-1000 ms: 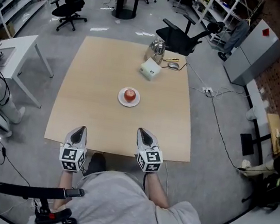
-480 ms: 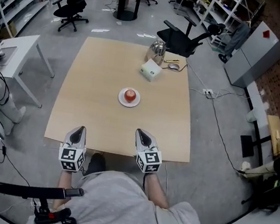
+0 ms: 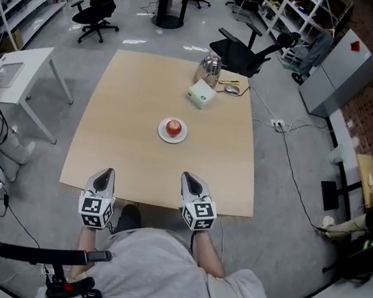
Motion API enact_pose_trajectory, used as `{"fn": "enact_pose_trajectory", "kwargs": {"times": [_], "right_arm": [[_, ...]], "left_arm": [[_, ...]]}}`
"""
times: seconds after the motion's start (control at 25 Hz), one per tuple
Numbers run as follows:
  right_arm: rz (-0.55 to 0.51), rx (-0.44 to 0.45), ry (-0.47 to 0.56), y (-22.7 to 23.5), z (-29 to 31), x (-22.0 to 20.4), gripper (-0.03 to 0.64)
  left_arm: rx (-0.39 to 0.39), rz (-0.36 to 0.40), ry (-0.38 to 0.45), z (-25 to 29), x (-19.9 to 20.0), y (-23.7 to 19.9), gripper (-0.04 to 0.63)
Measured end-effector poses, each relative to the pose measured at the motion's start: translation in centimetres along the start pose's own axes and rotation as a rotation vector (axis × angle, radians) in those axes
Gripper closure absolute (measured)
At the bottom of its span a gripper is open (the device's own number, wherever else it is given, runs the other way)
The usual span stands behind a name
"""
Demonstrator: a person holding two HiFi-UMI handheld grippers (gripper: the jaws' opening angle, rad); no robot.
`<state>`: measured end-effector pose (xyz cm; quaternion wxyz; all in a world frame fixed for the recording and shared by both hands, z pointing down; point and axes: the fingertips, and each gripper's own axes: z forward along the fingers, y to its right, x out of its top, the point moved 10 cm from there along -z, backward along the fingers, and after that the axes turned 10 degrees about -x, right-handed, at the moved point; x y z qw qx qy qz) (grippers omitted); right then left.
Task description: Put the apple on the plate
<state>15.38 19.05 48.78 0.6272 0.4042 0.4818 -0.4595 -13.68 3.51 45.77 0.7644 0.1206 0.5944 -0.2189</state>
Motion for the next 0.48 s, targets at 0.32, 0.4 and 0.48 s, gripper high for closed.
{"fn": "enact_pose_trajectory", "kwargs": {"times": [0.32,0.4,0.48], "right_arm": [[0.005,0.000,0.000,-0.27,0.36,-0.33,0.612],[0.004,0.002,0.000,-0.29,0.53,-0.14,0.612],[0.003,0.006,0.000,-0.21,0.65,0.15,0.612]], "left_arm": [[0.005,0.003,0.001,-0.07,-0.16,-0.52,0.575],[0.006,0.003,0.001,0.02,0.01,-0.64,0.575],[0.007,0.003,0.000,0.12,0.29,-0.64,0.575]]}}
